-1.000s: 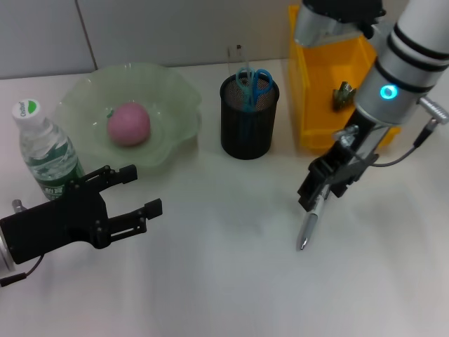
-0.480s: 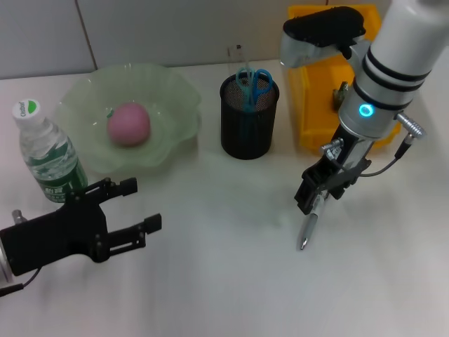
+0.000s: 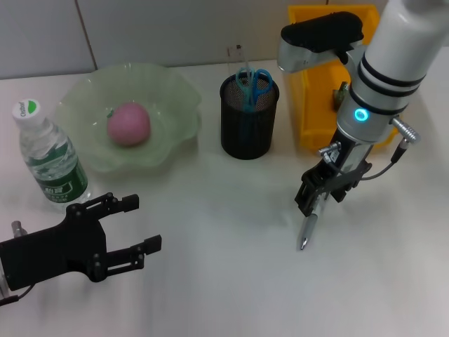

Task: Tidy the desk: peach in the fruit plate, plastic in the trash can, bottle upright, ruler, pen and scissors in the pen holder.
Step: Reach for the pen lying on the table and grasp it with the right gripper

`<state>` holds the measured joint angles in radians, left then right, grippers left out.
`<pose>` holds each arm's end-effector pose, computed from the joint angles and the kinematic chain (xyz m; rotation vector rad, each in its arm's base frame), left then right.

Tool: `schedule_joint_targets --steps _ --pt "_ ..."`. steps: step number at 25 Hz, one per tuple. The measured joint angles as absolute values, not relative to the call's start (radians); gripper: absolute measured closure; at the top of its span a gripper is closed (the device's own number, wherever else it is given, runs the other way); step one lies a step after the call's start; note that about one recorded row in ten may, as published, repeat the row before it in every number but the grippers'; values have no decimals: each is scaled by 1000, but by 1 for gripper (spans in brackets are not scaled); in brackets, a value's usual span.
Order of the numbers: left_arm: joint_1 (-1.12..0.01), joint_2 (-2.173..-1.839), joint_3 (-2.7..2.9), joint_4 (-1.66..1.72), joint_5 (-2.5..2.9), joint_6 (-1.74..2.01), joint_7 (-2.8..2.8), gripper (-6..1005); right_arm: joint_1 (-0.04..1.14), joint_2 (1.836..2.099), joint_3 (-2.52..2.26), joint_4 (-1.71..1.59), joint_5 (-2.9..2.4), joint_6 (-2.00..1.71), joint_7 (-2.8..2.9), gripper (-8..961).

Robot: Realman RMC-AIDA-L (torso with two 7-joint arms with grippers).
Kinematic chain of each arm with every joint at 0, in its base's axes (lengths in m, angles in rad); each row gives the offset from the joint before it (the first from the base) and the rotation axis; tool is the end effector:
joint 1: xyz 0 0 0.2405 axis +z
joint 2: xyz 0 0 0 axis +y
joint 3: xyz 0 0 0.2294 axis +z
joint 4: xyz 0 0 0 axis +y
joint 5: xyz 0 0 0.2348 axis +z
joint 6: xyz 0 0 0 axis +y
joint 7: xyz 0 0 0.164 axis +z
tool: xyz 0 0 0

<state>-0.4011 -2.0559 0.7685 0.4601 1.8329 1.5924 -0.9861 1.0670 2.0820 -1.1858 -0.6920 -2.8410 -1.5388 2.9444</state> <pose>-0.2816 0.2919 -0.0282 -2.6872 -0.4145 -0.8193 0.1663 0.4021 -0.0396 -2.2346 1.4725 -0.7906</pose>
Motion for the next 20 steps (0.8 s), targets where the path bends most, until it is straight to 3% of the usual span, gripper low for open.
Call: schedule_joint_targets --steps 20 --pt "-407 -2060 769 466 1844 1598 -985 187 1111 2088 -1197 -595 -2841 -1490 2956 299"
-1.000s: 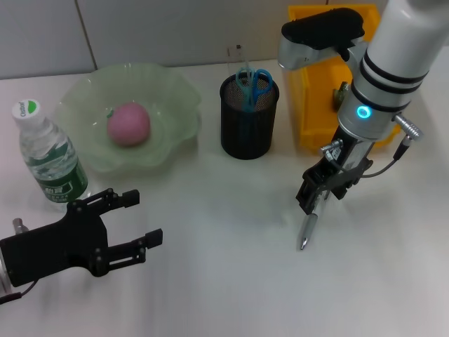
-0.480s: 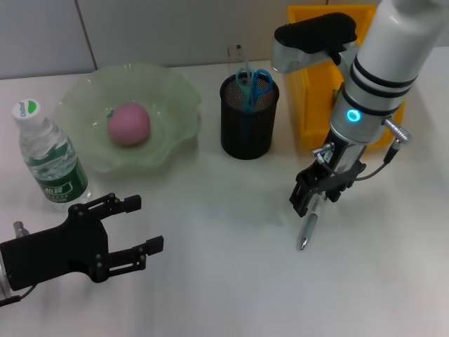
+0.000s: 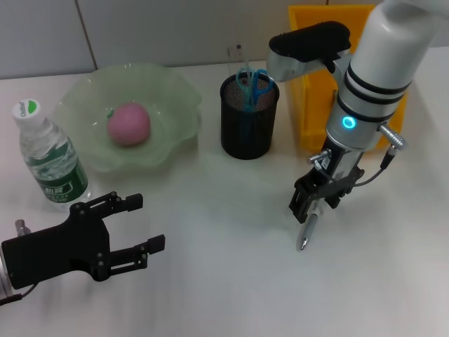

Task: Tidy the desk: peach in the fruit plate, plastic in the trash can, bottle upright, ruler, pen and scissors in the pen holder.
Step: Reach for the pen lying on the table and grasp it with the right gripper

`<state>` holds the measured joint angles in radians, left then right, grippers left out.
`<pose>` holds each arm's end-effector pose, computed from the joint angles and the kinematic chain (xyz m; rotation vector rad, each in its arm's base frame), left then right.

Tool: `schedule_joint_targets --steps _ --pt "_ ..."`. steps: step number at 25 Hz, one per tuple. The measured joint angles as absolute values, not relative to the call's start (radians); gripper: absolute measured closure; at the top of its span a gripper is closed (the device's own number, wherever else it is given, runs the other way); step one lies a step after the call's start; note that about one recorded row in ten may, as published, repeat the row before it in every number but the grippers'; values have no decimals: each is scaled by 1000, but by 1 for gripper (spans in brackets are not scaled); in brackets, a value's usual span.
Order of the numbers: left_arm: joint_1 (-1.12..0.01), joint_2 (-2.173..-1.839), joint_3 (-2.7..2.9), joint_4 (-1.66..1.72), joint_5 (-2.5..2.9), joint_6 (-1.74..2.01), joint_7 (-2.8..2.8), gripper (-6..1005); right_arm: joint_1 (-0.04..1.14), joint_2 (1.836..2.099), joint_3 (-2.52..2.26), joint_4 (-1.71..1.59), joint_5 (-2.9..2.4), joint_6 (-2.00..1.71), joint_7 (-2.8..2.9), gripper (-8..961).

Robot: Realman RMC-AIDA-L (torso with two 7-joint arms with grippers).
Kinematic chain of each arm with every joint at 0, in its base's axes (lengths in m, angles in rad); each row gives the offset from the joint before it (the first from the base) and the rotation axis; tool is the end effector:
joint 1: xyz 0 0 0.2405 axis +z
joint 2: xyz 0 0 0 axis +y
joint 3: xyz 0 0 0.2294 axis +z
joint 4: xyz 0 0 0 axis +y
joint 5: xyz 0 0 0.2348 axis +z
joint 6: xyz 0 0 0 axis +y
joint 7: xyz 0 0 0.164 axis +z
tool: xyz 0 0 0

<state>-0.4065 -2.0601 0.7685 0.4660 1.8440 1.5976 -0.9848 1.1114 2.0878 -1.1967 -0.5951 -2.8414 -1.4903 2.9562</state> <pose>-0.2790 0.2921 -0.0296 -2.7020 -0.3988 -0.8184 0.1683 0.4004 -0.0537 -2.2295 1.4728 -0.8274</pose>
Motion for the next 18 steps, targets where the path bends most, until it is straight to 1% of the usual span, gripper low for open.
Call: schedule_joint_targets --steps 18 --pt "-408 -2059 768 467 1844 1594 -985 187 1113 2088 -1210 -569 -2841 -1454 2958 300"
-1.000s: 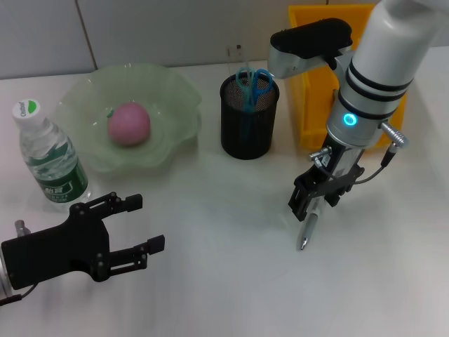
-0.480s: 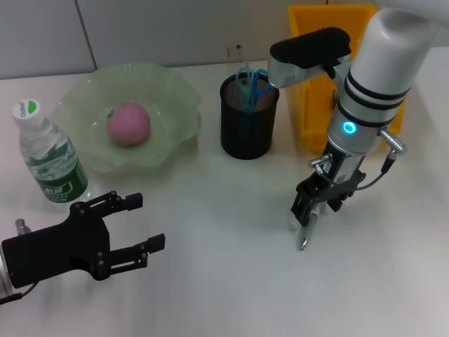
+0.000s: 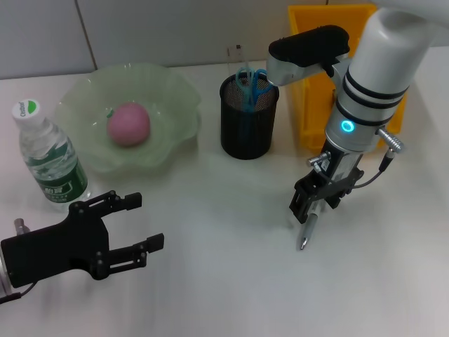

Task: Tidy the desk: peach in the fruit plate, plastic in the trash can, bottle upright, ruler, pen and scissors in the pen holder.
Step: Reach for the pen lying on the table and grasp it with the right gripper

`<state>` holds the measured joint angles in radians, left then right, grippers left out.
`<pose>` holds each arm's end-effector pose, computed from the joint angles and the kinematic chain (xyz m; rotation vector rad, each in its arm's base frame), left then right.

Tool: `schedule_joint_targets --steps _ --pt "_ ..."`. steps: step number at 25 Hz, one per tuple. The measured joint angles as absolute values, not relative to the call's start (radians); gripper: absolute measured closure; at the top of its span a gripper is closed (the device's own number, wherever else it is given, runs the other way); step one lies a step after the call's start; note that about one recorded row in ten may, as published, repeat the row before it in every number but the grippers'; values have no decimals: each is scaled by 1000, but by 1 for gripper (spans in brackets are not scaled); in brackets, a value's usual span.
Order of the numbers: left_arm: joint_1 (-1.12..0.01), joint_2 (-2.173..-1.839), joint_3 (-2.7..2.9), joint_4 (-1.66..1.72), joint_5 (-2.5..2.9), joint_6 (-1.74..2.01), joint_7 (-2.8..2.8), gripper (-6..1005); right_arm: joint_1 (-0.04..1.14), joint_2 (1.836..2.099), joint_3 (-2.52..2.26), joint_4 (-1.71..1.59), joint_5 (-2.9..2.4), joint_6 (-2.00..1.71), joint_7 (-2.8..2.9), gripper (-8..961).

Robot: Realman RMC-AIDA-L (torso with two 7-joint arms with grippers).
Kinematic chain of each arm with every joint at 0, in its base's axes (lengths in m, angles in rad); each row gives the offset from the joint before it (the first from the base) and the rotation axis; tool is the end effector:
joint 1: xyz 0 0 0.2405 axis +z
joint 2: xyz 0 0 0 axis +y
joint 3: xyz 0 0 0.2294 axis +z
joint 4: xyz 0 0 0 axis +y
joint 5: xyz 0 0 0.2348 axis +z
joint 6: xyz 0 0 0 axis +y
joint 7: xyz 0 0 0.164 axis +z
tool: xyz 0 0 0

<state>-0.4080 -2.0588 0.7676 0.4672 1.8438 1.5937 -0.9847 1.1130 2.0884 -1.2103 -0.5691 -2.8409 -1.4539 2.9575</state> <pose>-0.2793 0.2934 -0.0289 -2.6993 -0.3964 -0.8128 0.1729 0.4017 -0.0578 -2.2219 1.4593 -0.8249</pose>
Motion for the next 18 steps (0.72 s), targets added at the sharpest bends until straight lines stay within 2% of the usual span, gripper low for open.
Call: schedule_joint_targets --steps 18 --pt "-409 -2059 769 478 1844 1593 -992 186 1113 2091 -1232 -554 -2840 -1447 2958 305"
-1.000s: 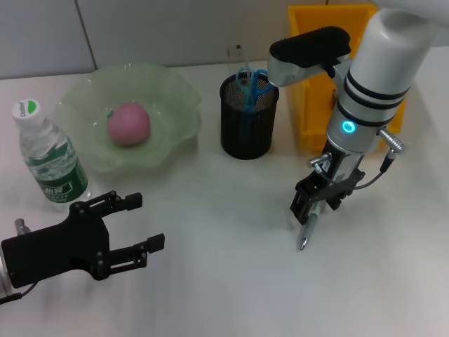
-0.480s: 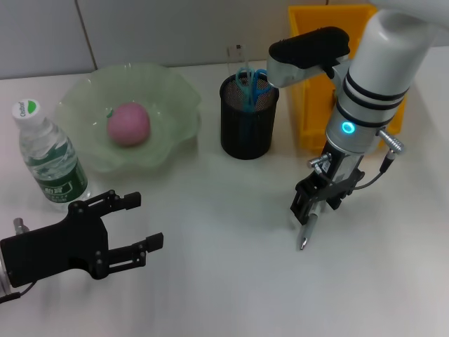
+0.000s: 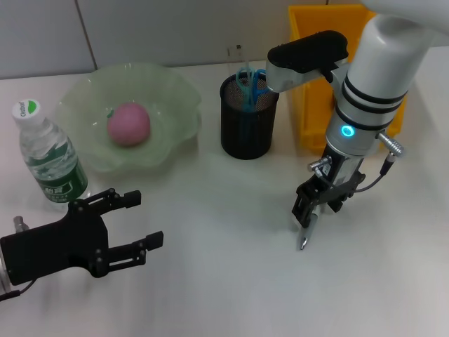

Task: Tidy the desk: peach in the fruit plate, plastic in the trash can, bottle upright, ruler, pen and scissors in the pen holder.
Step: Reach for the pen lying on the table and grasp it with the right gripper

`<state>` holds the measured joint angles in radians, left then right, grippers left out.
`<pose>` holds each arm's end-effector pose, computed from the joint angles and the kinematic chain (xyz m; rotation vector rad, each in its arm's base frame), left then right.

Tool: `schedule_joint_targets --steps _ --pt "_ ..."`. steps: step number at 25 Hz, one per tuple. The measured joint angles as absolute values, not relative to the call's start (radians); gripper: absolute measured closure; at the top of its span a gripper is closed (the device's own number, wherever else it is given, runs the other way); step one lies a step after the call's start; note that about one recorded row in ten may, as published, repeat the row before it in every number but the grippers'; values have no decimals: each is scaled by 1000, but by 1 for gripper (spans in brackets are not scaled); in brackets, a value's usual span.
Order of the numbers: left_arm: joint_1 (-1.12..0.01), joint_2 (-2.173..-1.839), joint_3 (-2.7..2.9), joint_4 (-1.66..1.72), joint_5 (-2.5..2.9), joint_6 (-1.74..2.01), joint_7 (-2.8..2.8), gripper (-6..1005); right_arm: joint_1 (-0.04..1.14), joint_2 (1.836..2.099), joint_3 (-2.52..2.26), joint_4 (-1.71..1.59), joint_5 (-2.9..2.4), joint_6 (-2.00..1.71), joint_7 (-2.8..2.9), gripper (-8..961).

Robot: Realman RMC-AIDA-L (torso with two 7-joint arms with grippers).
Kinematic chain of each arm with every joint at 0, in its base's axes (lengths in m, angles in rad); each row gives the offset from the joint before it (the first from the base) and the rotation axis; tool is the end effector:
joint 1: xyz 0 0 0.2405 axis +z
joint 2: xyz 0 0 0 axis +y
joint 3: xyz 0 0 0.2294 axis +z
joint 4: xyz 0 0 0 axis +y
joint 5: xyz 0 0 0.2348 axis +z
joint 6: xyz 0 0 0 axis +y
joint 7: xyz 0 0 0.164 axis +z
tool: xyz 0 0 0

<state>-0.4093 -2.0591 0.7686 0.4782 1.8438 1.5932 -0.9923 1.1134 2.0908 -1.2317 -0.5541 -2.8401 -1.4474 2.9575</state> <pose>-0.2784 0.2953 -0.0272 -2.6994 -0.3917 -0.8084 0.1764 0.3990 -0.0608 -2.2204 1.4468 -0.8533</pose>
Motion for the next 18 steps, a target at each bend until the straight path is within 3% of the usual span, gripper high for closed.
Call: schedule_joint_targets --steps 18 --pt "-410 -2059 769 479 1844 1594 -989 186 1109 2092 -1235 -552 -2839 -1436 2957 325"
